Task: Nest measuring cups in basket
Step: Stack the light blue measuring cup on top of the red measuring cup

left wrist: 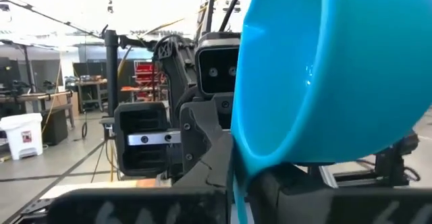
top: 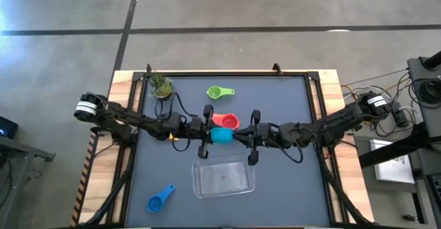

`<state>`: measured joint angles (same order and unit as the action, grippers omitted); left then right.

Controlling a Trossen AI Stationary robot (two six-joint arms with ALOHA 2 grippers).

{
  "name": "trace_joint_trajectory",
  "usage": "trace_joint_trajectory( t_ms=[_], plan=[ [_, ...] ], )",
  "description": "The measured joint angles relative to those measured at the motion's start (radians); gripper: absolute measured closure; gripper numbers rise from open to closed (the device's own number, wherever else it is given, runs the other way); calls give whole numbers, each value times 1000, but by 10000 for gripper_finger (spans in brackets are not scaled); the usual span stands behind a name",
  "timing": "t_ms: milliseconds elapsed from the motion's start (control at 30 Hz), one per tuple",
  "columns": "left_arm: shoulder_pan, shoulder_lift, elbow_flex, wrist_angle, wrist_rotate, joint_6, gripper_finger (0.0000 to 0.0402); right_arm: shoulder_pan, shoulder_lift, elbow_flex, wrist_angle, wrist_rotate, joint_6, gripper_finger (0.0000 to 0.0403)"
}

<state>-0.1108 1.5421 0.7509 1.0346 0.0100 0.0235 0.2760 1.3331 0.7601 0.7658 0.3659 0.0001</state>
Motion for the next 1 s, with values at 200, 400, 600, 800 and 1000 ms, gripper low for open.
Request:
trace_joint_trajectory(
  t_ms=[200,400,600,800,1000],
  plan=[
    [0,-7,-1,-58,-50,10,401,9,-44,4,-173,4,-24,365],
    [2,-64,3,-278,-270,46,401,69,-175,43,-488,121,-1,276],
    [-1,-122,41,-712,-654,37,401,174,-295,60,-758,342,69,210],
    [0,-34,224,-1154,-810,-19,401,225,-329,36,-790,410,106,200],
    [0,164,424,-1375,-885,0,401,228,-284,32,-787,422,117,200]
  ],
)
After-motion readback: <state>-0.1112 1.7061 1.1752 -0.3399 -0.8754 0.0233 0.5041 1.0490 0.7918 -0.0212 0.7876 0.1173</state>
